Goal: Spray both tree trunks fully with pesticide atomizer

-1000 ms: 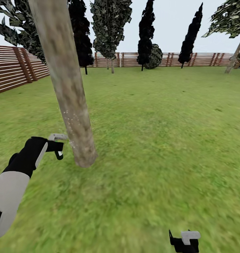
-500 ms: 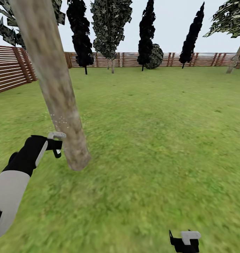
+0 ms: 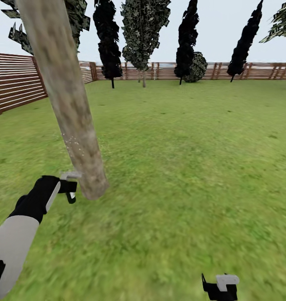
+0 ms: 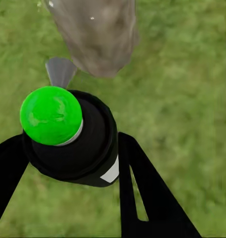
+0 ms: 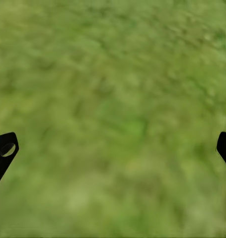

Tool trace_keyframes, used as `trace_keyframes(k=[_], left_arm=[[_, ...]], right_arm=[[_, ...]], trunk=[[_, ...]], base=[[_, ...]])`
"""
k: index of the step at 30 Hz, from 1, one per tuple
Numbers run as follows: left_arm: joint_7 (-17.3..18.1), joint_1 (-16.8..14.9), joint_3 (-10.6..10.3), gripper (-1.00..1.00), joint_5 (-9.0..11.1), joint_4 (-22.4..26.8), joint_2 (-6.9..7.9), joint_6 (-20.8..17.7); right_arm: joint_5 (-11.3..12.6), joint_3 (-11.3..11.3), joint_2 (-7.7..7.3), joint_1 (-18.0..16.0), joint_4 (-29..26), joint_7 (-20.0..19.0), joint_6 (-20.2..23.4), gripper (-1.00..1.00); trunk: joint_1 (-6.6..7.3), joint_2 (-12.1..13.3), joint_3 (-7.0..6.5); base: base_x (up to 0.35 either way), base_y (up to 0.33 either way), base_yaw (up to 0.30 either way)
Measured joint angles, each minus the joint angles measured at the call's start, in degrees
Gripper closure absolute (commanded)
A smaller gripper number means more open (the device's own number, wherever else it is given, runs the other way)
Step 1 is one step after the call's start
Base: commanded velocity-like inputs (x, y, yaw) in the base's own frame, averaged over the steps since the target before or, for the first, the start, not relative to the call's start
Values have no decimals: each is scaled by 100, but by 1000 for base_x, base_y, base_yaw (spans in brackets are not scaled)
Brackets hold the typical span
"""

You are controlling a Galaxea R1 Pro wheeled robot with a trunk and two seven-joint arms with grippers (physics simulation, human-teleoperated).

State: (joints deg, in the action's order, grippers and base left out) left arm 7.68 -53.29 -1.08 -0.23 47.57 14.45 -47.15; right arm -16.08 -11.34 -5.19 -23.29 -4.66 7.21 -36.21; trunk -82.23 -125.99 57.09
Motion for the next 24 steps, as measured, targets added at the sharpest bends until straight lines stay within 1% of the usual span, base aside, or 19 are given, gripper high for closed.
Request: trace_keyframes(k=[1,2,4,6,8,10,11,12,14,15,16,18,20,22,23,24], left_arm=[[-1,3,11,100,0,-7,-106,6],[-3,-1,23,100,-48,-10,-140,8],[-3,-5,35,100,-52,-5,-158,5],[-3,-6,44,100,-71,-8,-142,9],[-4,25,45,100,-108,-67,-29,20],[-113,135,146,100,-161,-131,246,28],[-170,180,240,100,-135,-140,338,30],[-206,277,357,100,-125,-143,408,76],[-230,417,434,100,-79,-180,442,342],[-235,456,434,100,-61,-251,424,424],[-238,484,428,100,-37,-380,371,486],[-238,495,424,100,-6,-480,132,518],[-240,495,426,100,-41,-482,25,522],[-241,488,433,100,-63,-441,-3,523],[-241,487,428,100,-74,-436,3,523],[-241,486,447,100,-110,-443,51,525]], right_arm=[[0,0,0,0,0,0,0,-100],[0,0,0,0,0,0,0,-100],[0,0,0,0,0,0,0,-100],[0,0,0,0,0,-2,0,-100],[0,1,0,0,0,-1,0,-100],[-1,1,0,0,0,0,0,-100],[0,1,0,0,0,0,0,-100],[0,1,0,0,0,0,0,-100],[0,0,0,0,0,0,0,-100],[0,0,0,0,0,0,0,-100],[0,0,0,0,0,0,0,-100],[0,0,0,0,0,0,0,-100],[0,0,0,0,0,0,0,-100],[0,0,0,0,0,0,0,-100],[0,0,0,0,0,-1,0,-100],[0,1,0,0,0,-2,0,-100]], trunk=[[0,0,0],[0,0,0],[0,0,0],[0,0,0],[0,0,0],[0,0,0],[0,0,0],[0,0,0],[0,0,0],[0,0,0],[0,0,0],[0,0,0],[0,0,0],[0,0,0],[0,0,0],[0,0,0]], base=[[159,-251,14],[174,-242,7],[191,-231,2],[199,-227,0],[200,-226,0],[188,-226,7],[173,-226,109],[169,-226,186],[168,-226,242],[168,-226,269],[169,-226,274],[169,-226,276],[182,-226,276],[214,-213,198],[227,-205,43],[229,-203,22]])
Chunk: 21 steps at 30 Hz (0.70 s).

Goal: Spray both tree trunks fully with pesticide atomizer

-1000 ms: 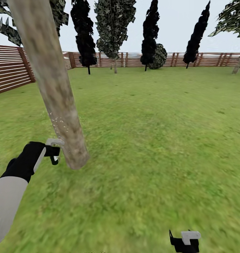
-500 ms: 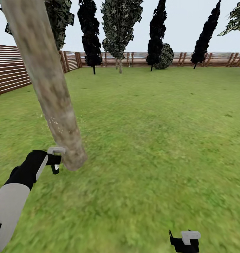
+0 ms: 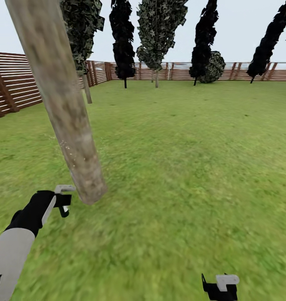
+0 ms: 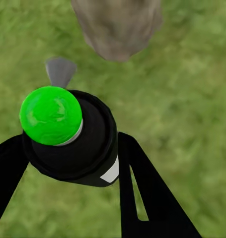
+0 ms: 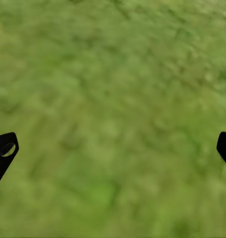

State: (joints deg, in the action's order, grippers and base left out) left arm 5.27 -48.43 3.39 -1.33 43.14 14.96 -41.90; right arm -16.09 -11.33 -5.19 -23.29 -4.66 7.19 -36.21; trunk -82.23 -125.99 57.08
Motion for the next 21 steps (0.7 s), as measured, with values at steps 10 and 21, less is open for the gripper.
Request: trace_keyframes(k=[10,21], left_arm=[[-6,10,-14,100,81,-41,-204,5],[-984,17,29,100,-84,-59,-101,4]], right_arm=[[0,-1,0,0,0,2,0,-100],[0,0,0,0,0,2,0,-100]], trunk=[[0,0,0],[0,0,0]], base=[[126,-236,1],[0,-273,105]])
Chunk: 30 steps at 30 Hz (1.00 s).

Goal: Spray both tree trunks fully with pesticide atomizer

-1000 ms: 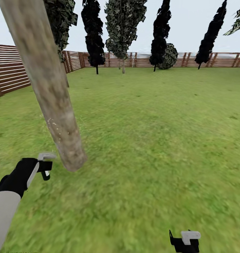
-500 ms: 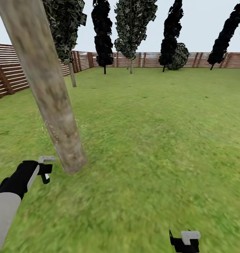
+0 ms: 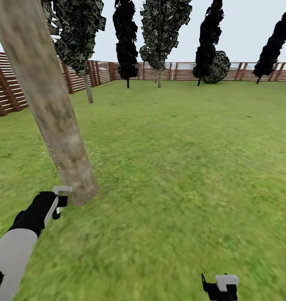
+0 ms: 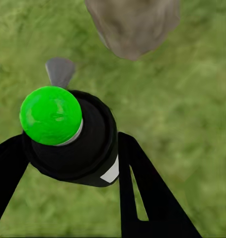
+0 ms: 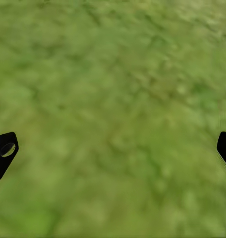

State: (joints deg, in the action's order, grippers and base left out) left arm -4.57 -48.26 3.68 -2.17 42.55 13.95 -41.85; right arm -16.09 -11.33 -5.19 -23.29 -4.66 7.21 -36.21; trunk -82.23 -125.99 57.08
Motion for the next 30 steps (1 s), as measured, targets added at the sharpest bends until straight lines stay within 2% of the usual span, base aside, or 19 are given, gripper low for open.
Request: trace_keyframes(k=[2,3,4,6,7,8,10,11,14,17,19,22,23,26,27,30], left_arm=[[-15,0,0,100,40,-16,126,-6],[-16,1,-6,100,109,-84,122,0],[-16,2,-14,100,134,-163,85,50],[7,-2,-19,100,178,-373,-162,542],[18,-21,-18,100,163,-460,-262,646],[37,-38,-18,100,127,-494,-287,671],[225,-70,-6,100,88,-530,-225,691],[268,-76,0,100,45,-534,-140,695],[288,-78,1,100,66,-533,-44,714],[366,-78,-7,100,119,-537,-40,703],[665,-91,-20,100,141,-537,-85,698],[860,-105,-45,100,58,-537,-102,692],[856,-92,-24,100,8,-543,-35,685],[850,-37,-10,100,-17,-648,302,671],[834,-30,-10,100,10,-731,349,675],[783,-23,-20,100,34,-788,360,680]], right_arm=[[0,0,0,0,0,0,0,-100],[0,0,0,0,0,0,0,-100],[0,0,0,0,0,0,0,-100],[0,-1,0,0,0,-1,0,-100],[0,-1,0,0,0,-2,0,-100],[0,0,0,0,0,-4,0,-100],[0,0,0,0,0,-7,0,-100],[0,0,0,0,0,-8,0,-100],[0,0,0,0,-2,-9,0,-100],[0,0,0,0,-2,-9,0,-100],[0,-1,0,0,-1,-9,0,-100],[0,0,0,0,-2,-9,0,-100],[0,0,0,0,-2,-9,0,-100],[0,1,6,0,0,-9,0,-100],[0,0,8,0,0,-9,0,-100],[0,-1,9,0,0,-9,0,-100]], trunk=[[0,0,0],[0,0,0],[0,0,0],[0,0,0],[0,0,0],[0,0,0],[0,0,0],[0,0,0],[0,0,0],[0,0,0],[0,0,0],[0,0,0],[0,0,0],[0,0,0],[0,0,0],[0,0,0]], base=[[0,-273,276],[0,-273,277],[0,-273,277],[62,-273,165],[93,-273,46],[113,-273,19],[130,-273,5],[136,-273,1],[144,-268,0],[197,-227,0],[212,-215,63],[214,-214,234],[214,-213,271],[226,-202,274],[271,-154,275],[311,-63,275]])
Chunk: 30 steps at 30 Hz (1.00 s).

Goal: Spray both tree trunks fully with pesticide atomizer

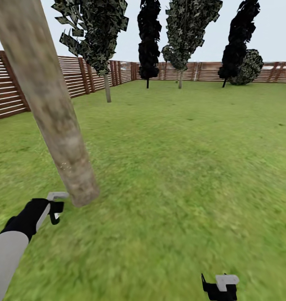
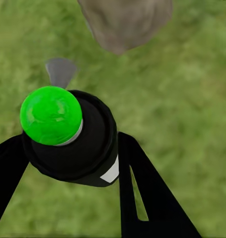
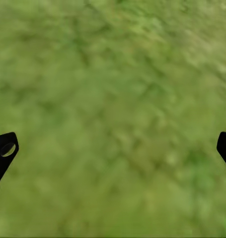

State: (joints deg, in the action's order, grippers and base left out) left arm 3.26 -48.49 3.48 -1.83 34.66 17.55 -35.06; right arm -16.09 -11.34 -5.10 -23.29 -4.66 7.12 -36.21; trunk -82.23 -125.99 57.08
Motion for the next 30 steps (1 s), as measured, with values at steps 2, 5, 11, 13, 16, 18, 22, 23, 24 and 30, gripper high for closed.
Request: trace_keyframes(k=[2,5,11,13,16,18,22,23,24,30], left_arm=[[-47,5,-5,100,3,-9,-22,11],[-68,6,1,100,-4,-6,-31,55],[-75,12,9,100,60,-557,-313,834],[-117,19,10,100,70,-777,-341,1097],[-122,24,3,100,59,-817,-481,1172],[-126,24,4,100,7,-821,-548,1184],[-154,23,9,100,-11,-816,-541,1190],[-224,25,11,100,-14,-817,-527,1210],[-373,28,15,100,-16,-819,-506,1287],[-763,85,-2,100,104,-842,-709,1467]], right_arm=[[0,0,0,0,0,0,0,-100],[-1,0,0,0,0,0,0,-100],[-7,8,10,0,0,-6,0,-100],[-4,1,9,0,0,-1,0,-100],[0,-1,6,0,-6,14,-8,-100],[0,0,1,0,-1,17,-9,-100],[0,0,0,0,0,18,-9,-100],[0,1,0,0,0,18,-9,-100],[0,1,0,0,0,16,-9,-100],[0,0,3,0,0,10,-9,-100]], trunk=[[0,0,0],[0,0,0],[0,0,1],[0,0,0],[0,0,0],[0,0,0],[0,0,0],[0,0,0],[0,0,0],[0,0,0]], base=[[335,-5,275],[209,-1,275],[9,0,275],[27,-13,201],[199,-138,30],[236,-170,2],[230,-190,0],[221,-202,0],[220,-203,0],[238,-188,21]])
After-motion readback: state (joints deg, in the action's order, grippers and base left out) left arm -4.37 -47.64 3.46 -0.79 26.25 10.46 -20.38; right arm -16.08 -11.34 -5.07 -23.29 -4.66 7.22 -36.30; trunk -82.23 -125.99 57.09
